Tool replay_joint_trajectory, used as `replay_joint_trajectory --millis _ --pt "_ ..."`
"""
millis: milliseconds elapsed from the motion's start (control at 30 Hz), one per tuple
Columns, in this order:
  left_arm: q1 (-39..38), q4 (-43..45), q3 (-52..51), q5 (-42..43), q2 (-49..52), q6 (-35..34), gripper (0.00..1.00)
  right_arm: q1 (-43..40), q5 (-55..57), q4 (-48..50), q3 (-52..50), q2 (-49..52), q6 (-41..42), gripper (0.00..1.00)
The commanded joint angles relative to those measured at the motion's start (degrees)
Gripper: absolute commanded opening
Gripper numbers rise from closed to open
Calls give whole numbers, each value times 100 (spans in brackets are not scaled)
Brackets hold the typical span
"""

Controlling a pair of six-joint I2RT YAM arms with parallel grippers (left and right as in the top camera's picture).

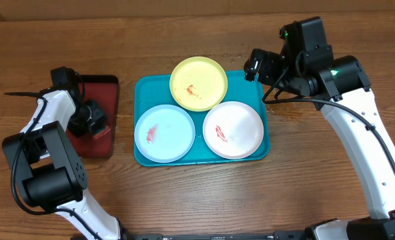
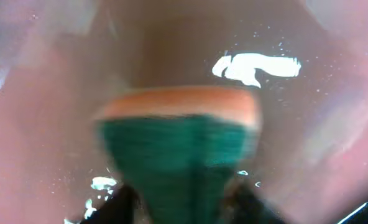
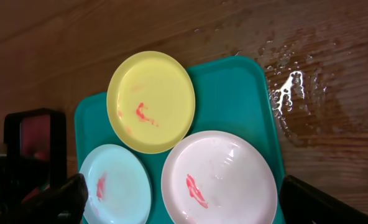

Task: Clean dirty plates on tray and stack at the side
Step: 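Lower the left gripper and grasp the green-orange sponge in the water, then dip the held sponge in the soapy water and lift it out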

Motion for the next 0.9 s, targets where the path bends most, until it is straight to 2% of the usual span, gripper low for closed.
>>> replay_joint_trajectory --millis 0,67,133,167,233,267,533,567,600,633,767,833,867 --pt "-7 9 -37 120 273 -39 12 35 59 83 20 2 42 100" --pt "-4 7 -28 118 269 -37 4 35 59 103 20 2 42 100" --pt "-4 7 -15 116 267 -37 4 35 59 107 20 2 42 100" --pt "-4 9 -13 118 267 -37 28 35 59 107 22 2 42 100" --pt "-7 -24 -13 151 267 -42 88 35 59 107 20 2 42 100" --pt "-7 -101 -13 254 267 -39 100 35 59 107 20 2 42 100" --pt "-7 -769 -13 678 267 -26 100 35 59 197 20 2 42 100" --pt "-7 -780 -13 678 267 13 94 33 59 214 20 2 42 100" --pt "-7 -774 -13 671 267 59 75 33 61 223 20 2 42 100" --pt "-7 -767 -13 669 267 72 68 33 61 221 20 2 39 100" --pt "0 -763 -13 658 267 70 18 33 61 216 22 2 39 100" --pt "-2 -721 -13 619 267 70 10 33 61 216 22 2 39 100" --pt "-2 -688 -13 566 267 68 13 33 61 216 22 2 39 100"
